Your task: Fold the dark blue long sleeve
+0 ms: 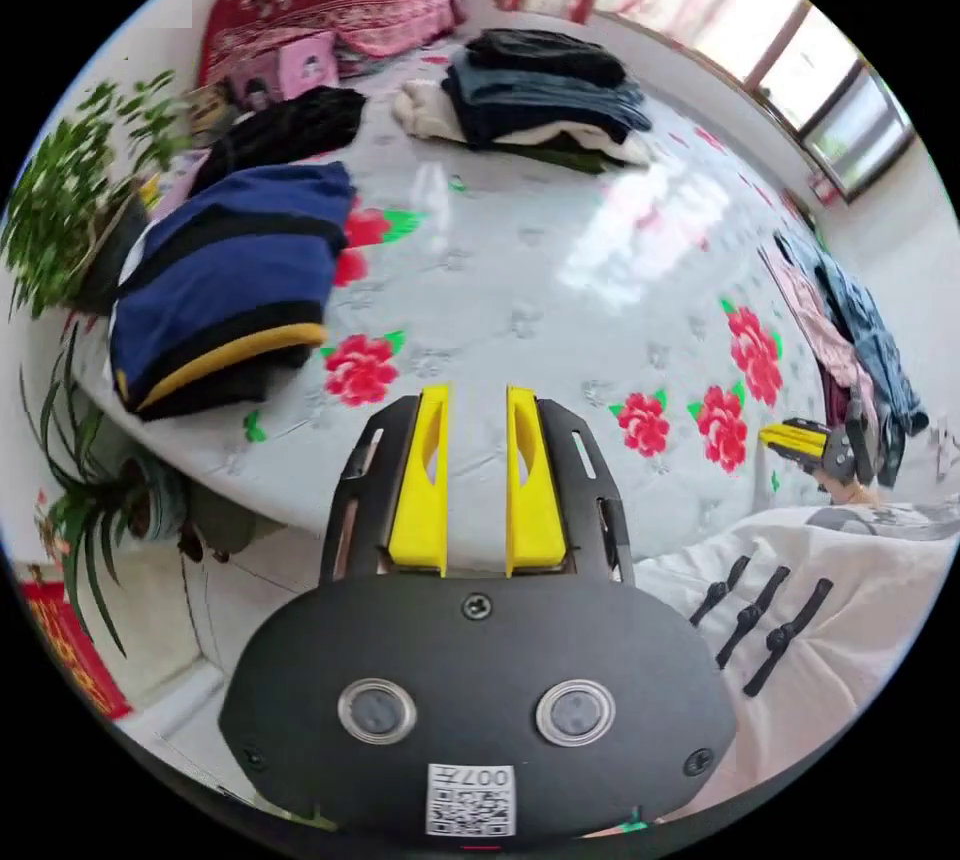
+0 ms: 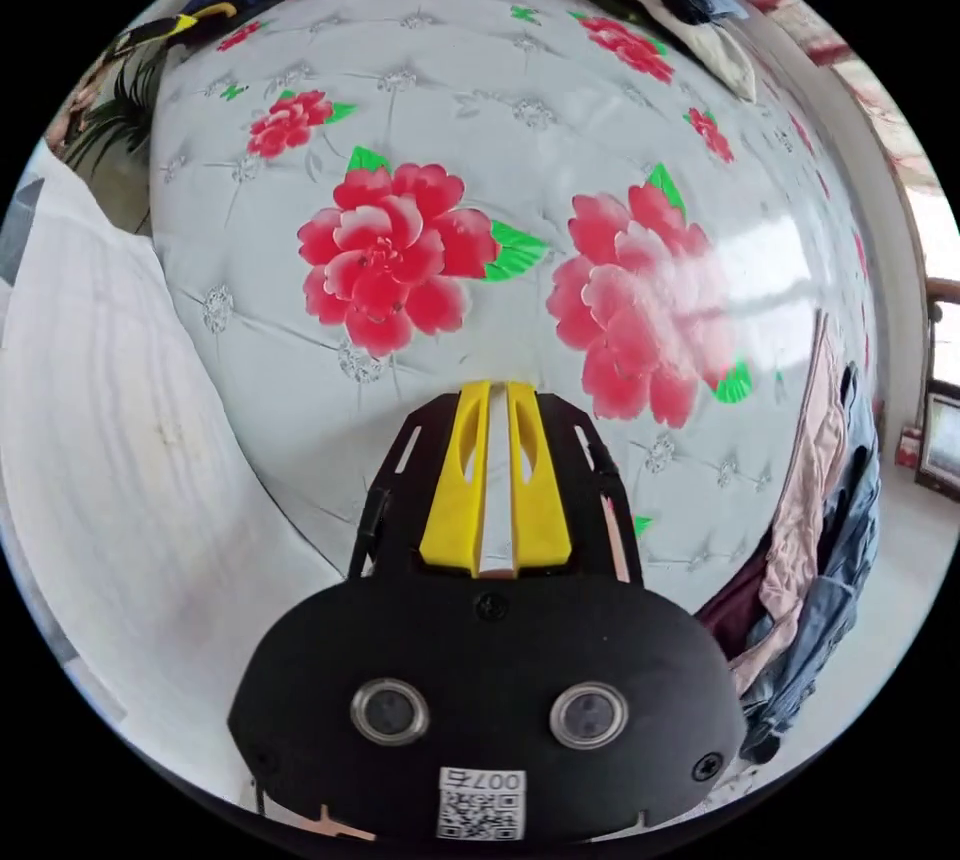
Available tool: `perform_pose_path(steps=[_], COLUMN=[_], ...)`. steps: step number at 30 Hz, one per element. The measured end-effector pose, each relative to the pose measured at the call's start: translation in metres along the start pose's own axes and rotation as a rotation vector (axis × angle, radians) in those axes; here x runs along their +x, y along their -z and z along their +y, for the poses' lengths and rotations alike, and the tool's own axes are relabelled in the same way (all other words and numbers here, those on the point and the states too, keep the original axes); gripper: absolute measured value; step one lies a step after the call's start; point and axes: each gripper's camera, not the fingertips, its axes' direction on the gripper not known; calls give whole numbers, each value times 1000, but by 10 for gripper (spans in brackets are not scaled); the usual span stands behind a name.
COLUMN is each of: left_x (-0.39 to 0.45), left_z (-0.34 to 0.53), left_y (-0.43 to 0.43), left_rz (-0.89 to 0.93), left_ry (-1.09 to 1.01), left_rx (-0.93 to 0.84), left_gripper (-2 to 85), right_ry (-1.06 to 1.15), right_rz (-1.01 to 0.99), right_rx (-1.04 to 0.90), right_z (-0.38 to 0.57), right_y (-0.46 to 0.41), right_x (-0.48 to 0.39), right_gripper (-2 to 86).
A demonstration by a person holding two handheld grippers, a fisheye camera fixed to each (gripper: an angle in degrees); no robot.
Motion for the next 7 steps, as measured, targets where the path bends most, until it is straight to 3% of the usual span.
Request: perform_pose_path(steps=[3, 7], left_x=[114, 242], left_z=[-5, 20], left_y=[-65, -143], left_rz=[67, 55], left_ry=[-180, -374], left_rx=[-111, -261], left_gripper=[81, 83], right_ry=[-173, -297], right_rz=[-9, -156], right_rx=[120, 123], right_z=[7, 20], right_y=[1, 8], right_x=[-12, 11], right_gripper=[16, 35])
